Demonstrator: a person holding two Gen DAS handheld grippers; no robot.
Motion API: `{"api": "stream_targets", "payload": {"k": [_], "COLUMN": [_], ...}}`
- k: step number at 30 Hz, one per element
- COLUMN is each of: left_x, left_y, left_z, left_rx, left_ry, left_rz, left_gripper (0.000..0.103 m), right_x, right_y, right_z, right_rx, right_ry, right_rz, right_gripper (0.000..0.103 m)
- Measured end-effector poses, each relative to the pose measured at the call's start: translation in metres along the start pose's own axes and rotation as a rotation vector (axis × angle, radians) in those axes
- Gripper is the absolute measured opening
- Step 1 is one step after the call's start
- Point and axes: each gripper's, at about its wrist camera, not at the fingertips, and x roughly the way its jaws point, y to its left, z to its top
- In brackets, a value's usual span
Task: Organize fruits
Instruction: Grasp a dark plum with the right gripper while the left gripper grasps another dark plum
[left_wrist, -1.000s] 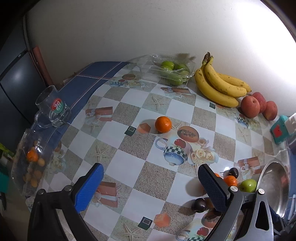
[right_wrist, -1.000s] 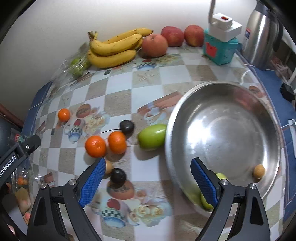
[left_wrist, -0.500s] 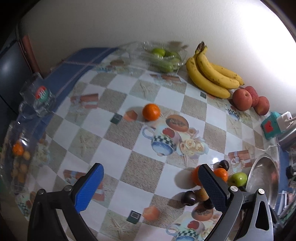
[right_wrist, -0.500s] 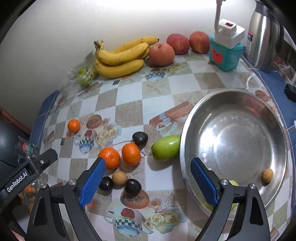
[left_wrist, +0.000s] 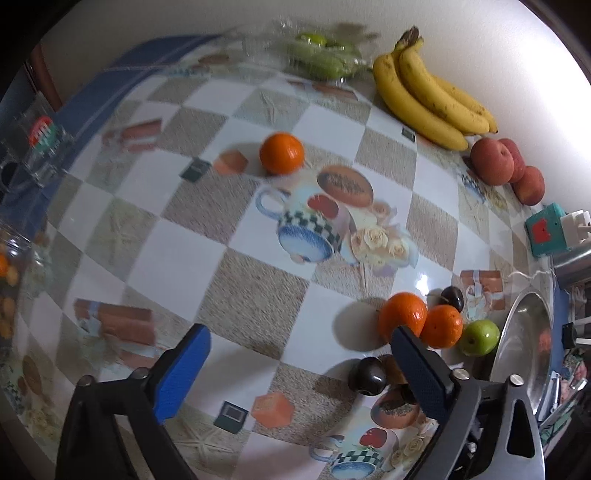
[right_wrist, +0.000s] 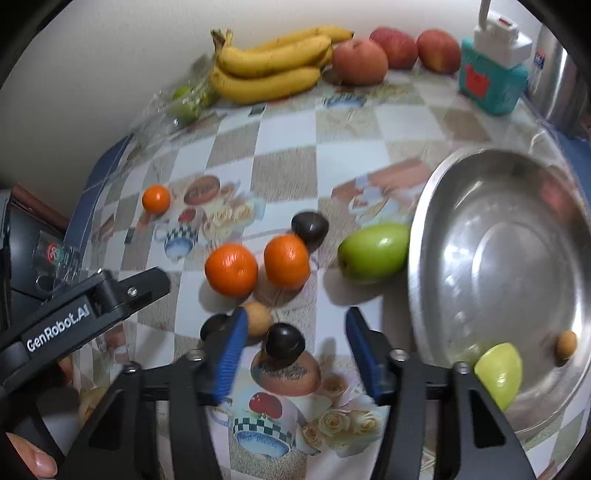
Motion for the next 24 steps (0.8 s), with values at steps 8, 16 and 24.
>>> {"api": "stream_targets", "payload": {"k": [8, 16, 24], "left_x": [0.004, 0.008, 0.009], "left_y": [-0.003, -0.009, -0.01], "left_z": [-0.003, -0.006, -0.006], "left_rx": [-0.009, -0.013, -0.013], "left_ry": [0.033, 0.059, 0.064], "left_rz": [-0.045, -0.078, -0.075], "left_gripper": [0.081, 0.077, 0.077], "right_x": [0.013, 0.019, 0.02], "right_y": [0.003, 0.004, 0.001], "right_z": [-0.006, -0.007, -0.006], "right_rx": [-0.019, -0.034, -0.042], "right_ry": [0.059, 0.078, 0.074], "right_rz": [0.021, 0.013, 0.019], "right_gripper": [0.043, 0.04, 0.031]}}
